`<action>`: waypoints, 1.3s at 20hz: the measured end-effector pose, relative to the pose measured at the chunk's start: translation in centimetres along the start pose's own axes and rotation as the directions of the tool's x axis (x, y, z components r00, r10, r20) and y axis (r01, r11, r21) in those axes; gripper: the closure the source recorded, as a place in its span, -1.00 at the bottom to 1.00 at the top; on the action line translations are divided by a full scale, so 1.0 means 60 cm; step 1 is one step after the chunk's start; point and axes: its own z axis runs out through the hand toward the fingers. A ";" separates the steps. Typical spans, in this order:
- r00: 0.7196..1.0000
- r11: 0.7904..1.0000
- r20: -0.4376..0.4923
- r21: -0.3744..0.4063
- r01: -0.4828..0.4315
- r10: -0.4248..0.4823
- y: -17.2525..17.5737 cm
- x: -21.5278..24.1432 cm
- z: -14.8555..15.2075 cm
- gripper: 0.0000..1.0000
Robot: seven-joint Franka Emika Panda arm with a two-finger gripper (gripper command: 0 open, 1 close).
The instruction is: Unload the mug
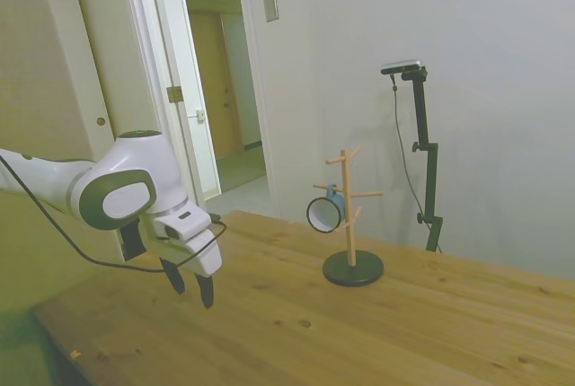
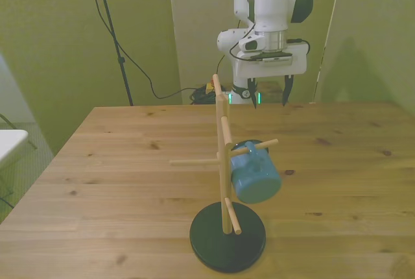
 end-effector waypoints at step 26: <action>0.925 0.979 -0.352 0.186 -0.079 0.141 -0.177 0.230 -0.051 -1.00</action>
